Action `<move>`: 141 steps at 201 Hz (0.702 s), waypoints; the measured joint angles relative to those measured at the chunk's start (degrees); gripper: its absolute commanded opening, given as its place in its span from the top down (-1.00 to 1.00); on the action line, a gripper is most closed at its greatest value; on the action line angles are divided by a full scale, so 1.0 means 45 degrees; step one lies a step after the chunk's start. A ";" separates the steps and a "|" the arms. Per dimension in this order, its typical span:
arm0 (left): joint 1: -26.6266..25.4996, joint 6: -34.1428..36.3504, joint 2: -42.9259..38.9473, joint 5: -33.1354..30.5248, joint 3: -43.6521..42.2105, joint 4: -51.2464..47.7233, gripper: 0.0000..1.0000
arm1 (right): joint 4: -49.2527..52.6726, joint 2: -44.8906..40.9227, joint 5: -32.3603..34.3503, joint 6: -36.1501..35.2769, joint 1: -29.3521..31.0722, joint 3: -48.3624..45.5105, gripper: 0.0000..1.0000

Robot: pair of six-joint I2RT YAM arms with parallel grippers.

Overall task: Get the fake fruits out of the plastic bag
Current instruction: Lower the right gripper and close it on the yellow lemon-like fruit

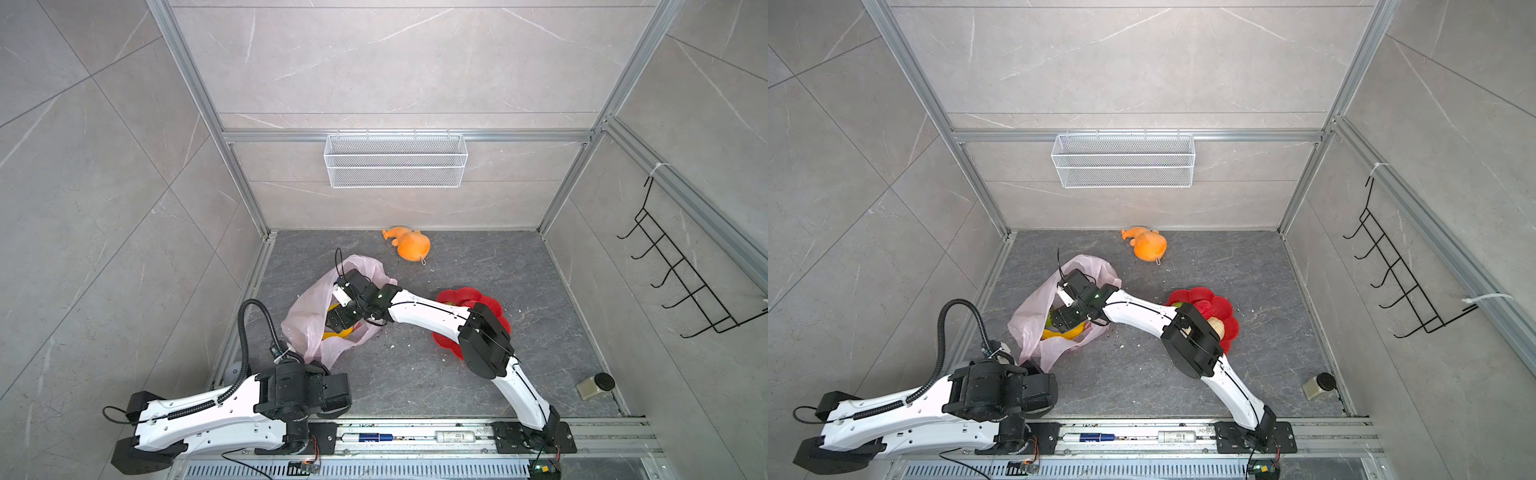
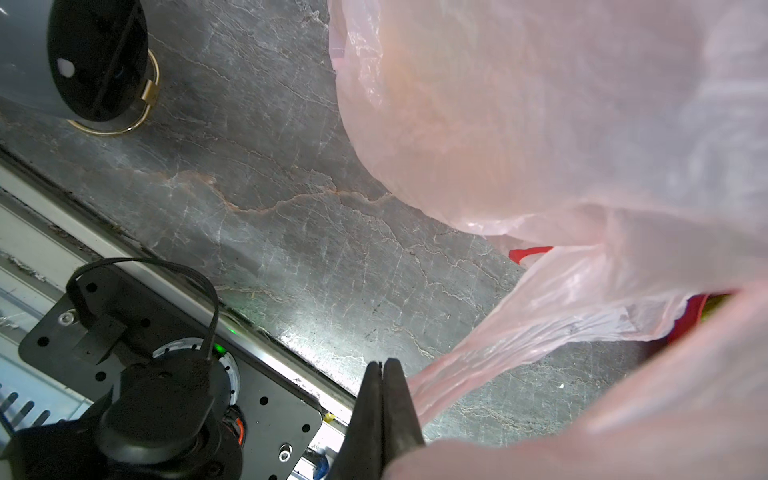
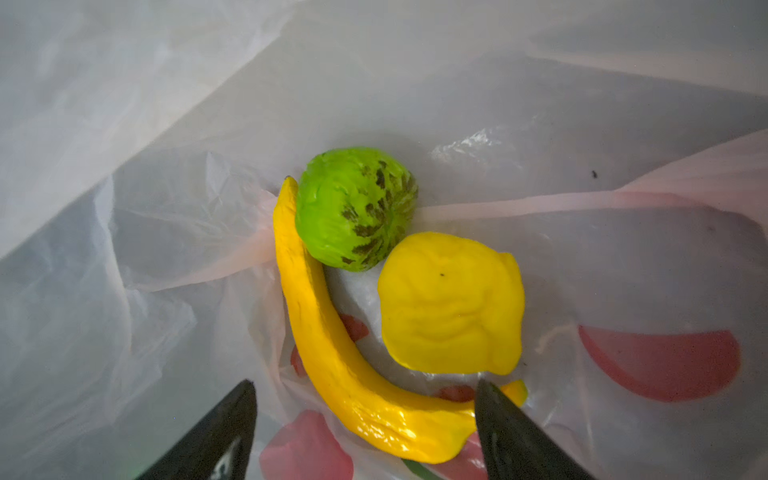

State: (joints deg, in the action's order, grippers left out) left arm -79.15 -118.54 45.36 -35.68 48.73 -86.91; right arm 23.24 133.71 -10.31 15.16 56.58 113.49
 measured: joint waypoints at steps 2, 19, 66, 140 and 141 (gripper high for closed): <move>0.0000 0.0000 -0.0010 -0.0010 0.0000 0.0000 1.00 | 0.0000 0.0024 0.0034 -0.0005 0.0010 0.0024 -0.72; 0.0000 0.0000 -0.0117 -0.0063 -0.0005 0.0044 1.00 | 0.0000 0.0209 0.0476 -0.0005 0.0010 0.0146 -0.76; 0.0000 0.0000 -0.0573 -0.0087 -0.0325 0.0126 1.00 | -0.0019 0.0301 0.1666 -0.0010 0.0010 0.0185 -0.79; 0.0000 0.0000 -0.0680 -0.0097 -0.0554 0.0325 1.00 | -0.0083 0.1069 0.2113 -0.0189 0.0010 0.1341 -0.80; 0.0000 -0.0005 -0.0680 -0.0097 -0.0554 0.0330 1.00 | -0.0078 0.1088 0.2113 -0.0189 0.0010 0.1365 -0.80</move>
State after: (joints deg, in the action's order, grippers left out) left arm -79.15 -118.56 42.30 -36.12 46.24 -85.43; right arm 22.90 138.61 -0.80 14.31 56.62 119.63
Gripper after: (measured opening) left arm 0.043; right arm 0.897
